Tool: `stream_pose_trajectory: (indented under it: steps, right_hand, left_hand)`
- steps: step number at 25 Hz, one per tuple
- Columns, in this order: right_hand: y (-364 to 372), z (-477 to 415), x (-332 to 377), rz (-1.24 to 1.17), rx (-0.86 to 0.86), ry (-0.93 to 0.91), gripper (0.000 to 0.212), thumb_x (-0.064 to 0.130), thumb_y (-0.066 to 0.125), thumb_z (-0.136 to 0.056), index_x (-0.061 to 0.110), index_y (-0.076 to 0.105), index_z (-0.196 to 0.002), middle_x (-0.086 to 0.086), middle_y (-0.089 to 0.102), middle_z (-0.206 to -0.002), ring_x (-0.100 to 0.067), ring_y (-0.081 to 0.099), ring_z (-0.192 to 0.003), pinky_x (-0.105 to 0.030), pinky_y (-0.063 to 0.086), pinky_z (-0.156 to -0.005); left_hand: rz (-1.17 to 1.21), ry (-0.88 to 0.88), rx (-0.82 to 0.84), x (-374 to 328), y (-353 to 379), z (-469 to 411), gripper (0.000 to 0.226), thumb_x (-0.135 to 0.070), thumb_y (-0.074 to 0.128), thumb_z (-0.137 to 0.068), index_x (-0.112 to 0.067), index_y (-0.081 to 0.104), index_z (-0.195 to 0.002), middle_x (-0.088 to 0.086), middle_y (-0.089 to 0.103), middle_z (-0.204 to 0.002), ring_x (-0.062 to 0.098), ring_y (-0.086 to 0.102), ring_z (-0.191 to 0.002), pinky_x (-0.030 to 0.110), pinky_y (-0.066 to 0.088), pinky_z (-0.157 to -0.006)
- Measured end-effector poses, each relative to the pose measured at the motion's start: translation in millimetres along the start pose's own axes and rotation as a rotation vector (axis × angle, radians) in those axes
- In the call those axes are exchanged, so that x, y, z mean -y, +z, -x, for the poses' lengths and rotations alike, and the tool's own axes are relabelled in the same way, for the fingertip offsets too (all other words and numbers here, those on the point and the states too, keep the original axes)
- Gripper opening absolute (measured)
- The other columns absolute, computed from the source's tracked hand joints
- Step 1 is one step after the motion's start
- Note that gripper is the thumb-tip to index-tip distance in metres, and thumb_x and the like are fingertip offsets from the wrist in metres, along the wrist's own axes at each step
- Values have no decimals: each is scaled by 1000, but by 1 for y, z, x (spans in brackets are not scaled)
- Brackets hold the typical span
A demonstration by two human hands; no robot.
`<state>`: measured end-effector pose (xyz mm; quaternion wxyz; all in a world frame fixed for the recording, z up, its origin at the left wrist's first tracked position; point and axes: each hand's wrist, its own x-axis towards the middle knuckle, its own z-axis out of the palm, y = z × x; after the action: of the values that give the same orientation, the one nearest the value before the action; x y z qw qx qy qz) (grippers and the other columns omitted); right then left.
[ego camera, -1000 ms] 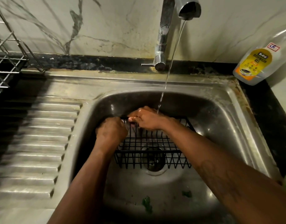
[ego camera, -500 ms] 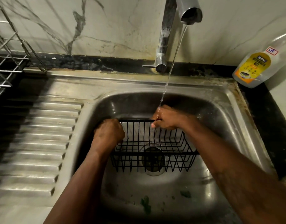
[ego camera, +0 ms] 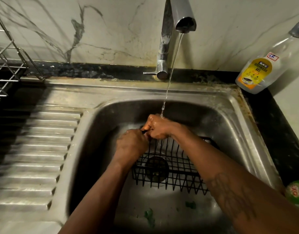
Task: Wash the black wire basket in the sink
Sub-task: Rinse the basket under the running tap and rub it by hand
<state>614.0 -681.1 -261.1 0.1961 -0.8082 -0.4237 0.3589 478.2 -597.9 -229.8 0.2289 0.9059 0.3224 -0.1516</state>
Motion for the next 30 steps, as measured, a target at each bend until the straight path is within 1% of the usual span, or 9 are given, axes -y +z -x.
stream_pose_trajectory:
  steps: [4,7,9,11,15,19,22,25,30]
  right_hand:
    - [17,1,7,15,-161,-78,24,7,65,-93,26,80,-97,7,77,-88,-4,67,-76,-23,57,-77]
    - [23,13,-3,-1,-246,-71,21,18,64,-97,31,77,-107,8,76,-98,-6,66,-82,-33,58,-79]
    - [16,30,-23,-14,-221,8,21,27,64,-98,27,73,-118,6,75,-111,-1,65,-85,-27,56,-82]
    - [3,53,-46,-106,-192,88,18,25,67,-96,18,76,-111,2,75,-113,2,68,-85,-28,59,-86]
    - [8,50,-40,-46,-195,107,19,27,68,-96,21,76,-112,8,73,-115,3,67,-87,-31,57,-92]
    - [28,7,1,16,-217,-27,14,22,68,-94,28,79,-102,6,77,-94,-6,66,-79,-27,53,-78]
    - [14,21,-19,69,-234,33,19,35,65,-97,31,75,-113,9,76,-107,-6,68,-94,-31,55,-87]
    - [-11,49,-49,30,-205,109,25,26,69,-95,23,72,-119,3,74,-115,-4,67,-101,-32,53,-98]
    - [7,23,-11,48,-171,88,25,34,66,-96,25,71,-119,2,72,-114,-4,59,-89,-32,51,-89]
  left_hand:
    - [42,3,-38,-4,6,-3,11,-24,49,-96,-21,58,-91,4,62,-97,26,64,-92,33,49,-79]
    - [-17,31,-47,-4,8,-4,11,-24,49,-96,-21,59,-93,1,58,-94,21,58,-85,32,47,-76]
    - [-67,32,-38,-6,7,-4,12,-23,51,-95,-19,60,-89,3,60,-97,21,58,-85,34,50,-78]
    - [-82,32,-21,-5,7,-7,14,-20,51,-94,-16,63,-87,7,64,-102,25,64,-91,36,54,-82]
    - [-77,60,-49,-7,13,-3,18,-21,49,-97,-14,66,-100,9,64,-107,24,61,-88,33,48,-77]
    - [-12,31,-63,-1,11,-5,27,-32,50,-98,-18,67,-114,9,67,-114,26,65,-101,35,50,-84]
    - [-42,-48,-83,19,-2,-11,23,-22,49,-93,-13,70,-100,12,68,-110,32,66,-103,40,54,-90]
    - [-34,-89,-92,38,-10,-13,22,-16,50,-91,-9,71,-94,9,69,-95,29,68,-92,41,58,-87]
    - [2,-78,-135,51,-12,-5,17,-15,55,-92,-12,70,-98,11,70,-104,30,68,-101,41,55,-89]
